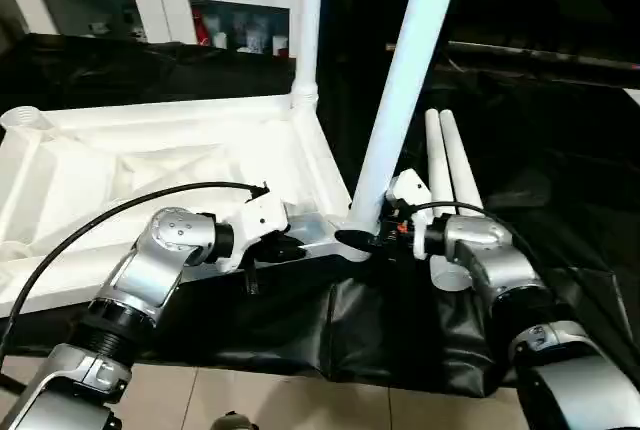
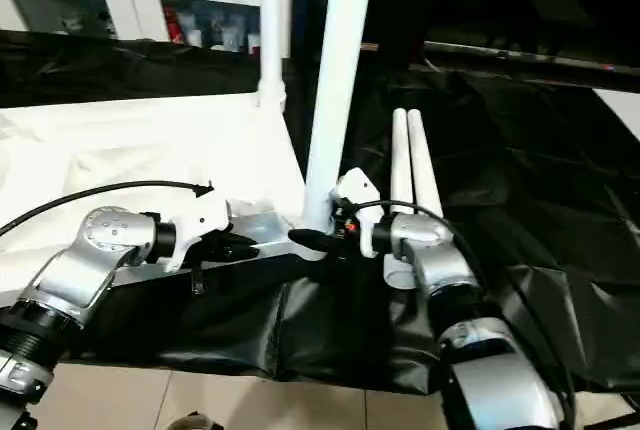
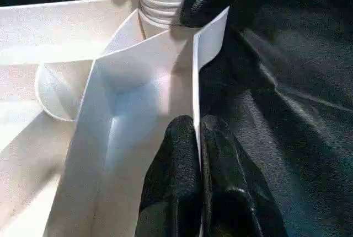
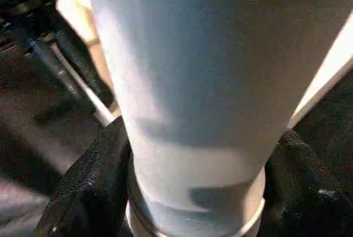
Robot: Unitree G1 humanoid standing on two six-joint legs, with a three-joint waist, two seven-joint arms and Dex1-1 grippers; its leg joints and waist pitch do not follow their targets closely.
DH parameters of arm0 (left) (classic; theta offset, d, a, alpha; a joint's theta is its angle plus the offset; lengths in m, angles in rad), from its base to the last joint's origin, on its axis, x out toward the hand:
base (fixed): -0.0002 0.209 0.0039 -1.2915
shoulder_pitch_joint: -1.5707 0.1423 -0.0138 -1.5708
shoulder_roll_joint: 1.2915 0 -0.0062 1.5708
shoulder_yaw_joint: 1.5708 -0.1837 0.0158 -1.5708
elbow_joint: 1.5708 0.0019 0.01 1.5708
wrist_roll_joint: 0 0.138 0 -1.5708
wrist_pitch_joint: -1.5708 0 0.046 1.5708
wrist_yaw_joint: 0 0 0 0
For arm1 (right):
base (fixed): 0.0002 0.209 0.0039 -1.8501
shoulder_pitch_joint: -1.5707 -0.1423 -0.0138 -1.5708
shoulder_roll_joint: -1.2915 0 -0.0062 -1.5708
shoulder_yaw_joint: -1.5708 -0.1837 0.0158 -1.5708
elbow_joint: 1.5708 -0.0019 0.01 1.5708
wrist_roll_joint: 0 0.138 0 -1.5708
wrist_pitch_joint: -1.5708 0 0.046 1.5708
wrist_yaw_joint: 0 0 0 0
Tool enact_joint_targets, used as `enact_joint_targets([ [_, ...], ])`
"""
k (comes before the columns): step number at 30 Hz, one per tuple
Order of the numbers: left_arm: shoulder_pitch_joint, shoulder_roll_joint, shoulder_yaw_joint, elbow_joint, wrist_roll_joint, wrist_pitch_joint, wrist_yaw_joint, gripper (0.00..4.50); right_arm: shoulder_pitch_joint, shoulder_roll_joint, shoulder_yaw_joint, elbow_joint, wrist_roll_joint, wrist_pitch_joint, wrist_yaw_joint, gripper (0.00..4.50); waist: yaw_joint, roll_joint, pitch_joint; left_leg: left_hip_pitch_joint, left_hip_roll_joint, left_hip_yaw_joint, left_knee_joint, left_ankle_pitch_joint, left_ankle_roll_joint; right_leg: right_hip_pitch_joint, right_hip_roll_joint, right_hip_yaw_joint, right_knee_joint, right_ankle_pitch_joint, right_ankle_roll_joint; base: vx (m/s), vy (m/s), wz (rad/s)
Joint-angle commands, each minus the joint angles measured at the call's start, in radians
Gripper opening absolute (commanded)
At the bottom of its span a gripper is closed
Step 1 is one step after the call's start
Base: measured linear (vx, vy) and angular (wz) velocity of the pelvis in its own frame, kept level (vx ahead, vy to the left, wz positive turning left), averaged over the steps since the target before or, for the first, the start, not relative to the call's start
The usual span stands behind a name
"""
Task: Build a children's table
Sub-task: Rotate leg to tighten
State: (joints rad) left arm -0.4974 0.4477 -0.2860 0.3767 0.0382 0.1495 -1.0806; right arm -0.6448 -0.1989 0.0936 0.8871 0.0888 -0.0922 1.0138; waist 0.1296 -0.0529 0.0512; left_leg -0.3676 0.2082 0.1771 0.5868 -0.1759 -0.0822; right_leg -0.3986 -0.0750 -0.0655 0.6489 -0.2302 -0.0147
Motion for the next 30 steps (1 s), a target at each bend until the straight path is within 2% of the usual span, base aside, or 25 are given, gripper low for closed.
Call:
enact_joint_targets([
  [1,0.004,-0.029,-0.008,0.017,0.008,0.009,0.035,0.0,0.008,0.028,-0.007,0.042,-0.017,0.005,-0.102,2.73,-0.002,-0.001,-0.062,0.011,0.027,-0.004,-0.064,-0.11,0.048,0.052,-0.07,0.048,-0.068,0.005,-0.239,0.0,0.0,0.0],
  [3,-0.001,-0.035,-0.007,0.027,0.016,0.013,0.055,0.0,0.005,0.039,-0.013,0.056,-0.02,0.011,-0.139,2.73,-0.007,-0.001,-0.061,0.012,0.028,-0.004,-0.067,-0.13,0.035,0.052,-0.071,0.048,-0.073,-0.03,-0.231,0.0,0.0,0.0],
  [5,-0.032,-0.075,0.007,0.074,0.035,0.048,0.145,0.0,-0.017,0.087,-0.035,0.119,-0.029,0.031,-0.299,2.73,-0.012,-0.001,-0.057,0.015,0.027,-0.005,-0.072,-0.16,0.018,0.048,-0.071,0.049,-0.079,-0.084,-0.222,0.0,0.0,0.0],
  [7,-0.068,-0.121,0.02,0.121,0.049,0.094,0.231,0.0,-0.049,0.125,-0.06,0.18,-0.033,0.072,-0.469,2.73,-0.017,0.001,-0.049,0.022,0.027,-0.008,-0.081,-0.237,-0.017,0.045,-0.076,0.05,-0.095,-0.22,-0.2,0.0,0.0,0.0],
  [10,-0.128,-0.193,0.051,0.2,0.062,0.159,0.378,0.0,-0.087,0.168,-0.082,0.24,-0.039,0.1,-0.64,2.72,-0.016,0.0,-0.046,0.032,0.026,-0.013,-0.084,-0.311,-0.048,0.038,-0.08,0.053,-0.109,-0.356,-0.156,0.0,0.0,0.0],
  [12,-0.175,-0.243,0.068,0.266,0.068,0.181,0.472,0.0,-0.121,0.202,-0.105,0.282,-0.031,0.129,-0.756,2.72,-0.013,0.004,-0.05,0.039,0.027,-0.012,-0.083,-0.309,-0.054,0.032,-0.078,0.055,-0.108,-0.323,-0.155,0.0,0.0,0.0],
  [13,-0.189,-0.26,0.064,0.284,0.074,0.182,0.488,0.0,-0.136,0.215,-0.113,0.299,-0.029,0.127,-0.794,2.72,-0.009,0.0,-0.051,0.038,0.026,-0.009,-0.082,-0.297,-0.047,0.033,-0.076,0.056,-0.106,-0.285,-0.156,0.0,0.0,0.0],
  [14,-0.2,-0.276,0.06,0.299,0.081,0.184,0.5,0.0,-0.152,0.229,-0.118,0.315,-0.029,0.123,-0.812,2.72,-0.006,0.001,-0.052,0.035,0.026,-0.009,-0.081,-0.285,-0.044,0.035,-0.077,0.056,-0.103,-0.262,-0.157,0.0,0.0,0.0],
  [16,-0.209,-0.291,0.049,0.313,0.094,0.182,0.506,0.0,-0.173,0.247,-0.12,0.334,-0.032,0.105,-0.83,2.72,0.002,-0.001,-0.057,0.021,0.024,-0.01,-0.08,-0.221,-0.029,0.046,-0.078,0.054,-0.094,-0.178,-0.154,0.0,0.0,0.0],
  [18,-0.215,-0.295,0.042,0.323,0.101,0.174,0.508,0.0,-0.188,0.258,-0.119,0.344,-0.037,0.091,-0.835,2.72,0.007,-0.002,-0.059,0.019,0.023,-0.008,-0.077,-0.187,-0.02,0.048,-0.076,0.053,-0.088,-0.121,-0.156,0.0,0.0,0.0],
  [19,-0.214,-0.293,0.039,0.323,0.1,0.169,0.502,0.0,-0.195,0.262,-0.115,0.348,-0.044,0.083,-0.831,2.72,0.009,0.0,-0.061,0.017,0.023,-0.008,-0.076,-0.17,-0.015,0.05,-0.076,0.052,-0.083,-0.084,-0.162,0.0,0.0,0.0],
  [20,-0.212,-0.29,0.037,0.32,0.099,0.16,0.494,0.0,-0.199,0.265,-0.115,0.349,-0.046,0.074,-0.828,3.07,0.009,0.0,-0.061,0.017,0.023,-0.007,-0.075,-0.156,-0.01,0.051,-0.074,0.051,-0.08,-0.048,-0.168,0.0,0.0,0.0],
  [21,-0.204,-0.28,0.032,0.304,0.098,0.154,0.474,0.0,-0.202,0.264,-0.116,0.345,-0.046,0.06,-0.818,3.28,0.008,0.002,-0.061,0.016,0.023,-0.007,-0.075,-0.156,-0.009,0.051,-0.073,0.052,-0.08,-0.039,-0.171,0.0,0.0,0.0],
  [23,-0.192,-0.261,0.02,0.281,0.095,0.125,0.437,0.0,-0.207,0.26,-0.127,0.34,-0.038,0.034,-0.789,3.42,0.008,0.003,-0.061,0.016,0.024,-0.007,-0.076,-0.161,-0.008,0.052,-0.074,0.051,-0.079,-0.034,-0.176,0.0,0.0,0.0],
  [25,-0.186,-0.252,0.018,0.275,0.095,0.119,0.421,0.0,-0.211,0.248,-0.127,0.342,-0.044,0.012,-0.787,3.63,0.003,0.004,-0.059,0.013,0.024,-0.009,-0.08,-0.187,-0.011,0.053,-0.076,0.051,-0.084,-0.075,-0.172,0.0,0.0,0.0],
  [27,-0.18,-0.244,0.013,0.266,0.095,0.103,0.402,0.0,-0.213,0.24,-0.126,0.338,-0.044,0.005,-0.771,3.76,-0.001,0.006,-0.058,0.017,0.025,-0.009,-0.08,-0.201,-0.017,0.05,-0.076,0.051,-0.086,-0.097,-0.171,0.0,0.0,0.0],
  [30,-0.154,-0.215,-0.003,0.22,0.088,0.07,0.336,0.0,-0.214,0.209,-0.119,0.317,-0.043,-0.017,-0.698,4.0,-0.009,0.001,-0.059,0.013,0.026,-0.009,-0.079,-0.187,-0.008,0.055,-0.076,0.051,-0.085,-0.078,-0.182,0.0,0.0,0.0],
])
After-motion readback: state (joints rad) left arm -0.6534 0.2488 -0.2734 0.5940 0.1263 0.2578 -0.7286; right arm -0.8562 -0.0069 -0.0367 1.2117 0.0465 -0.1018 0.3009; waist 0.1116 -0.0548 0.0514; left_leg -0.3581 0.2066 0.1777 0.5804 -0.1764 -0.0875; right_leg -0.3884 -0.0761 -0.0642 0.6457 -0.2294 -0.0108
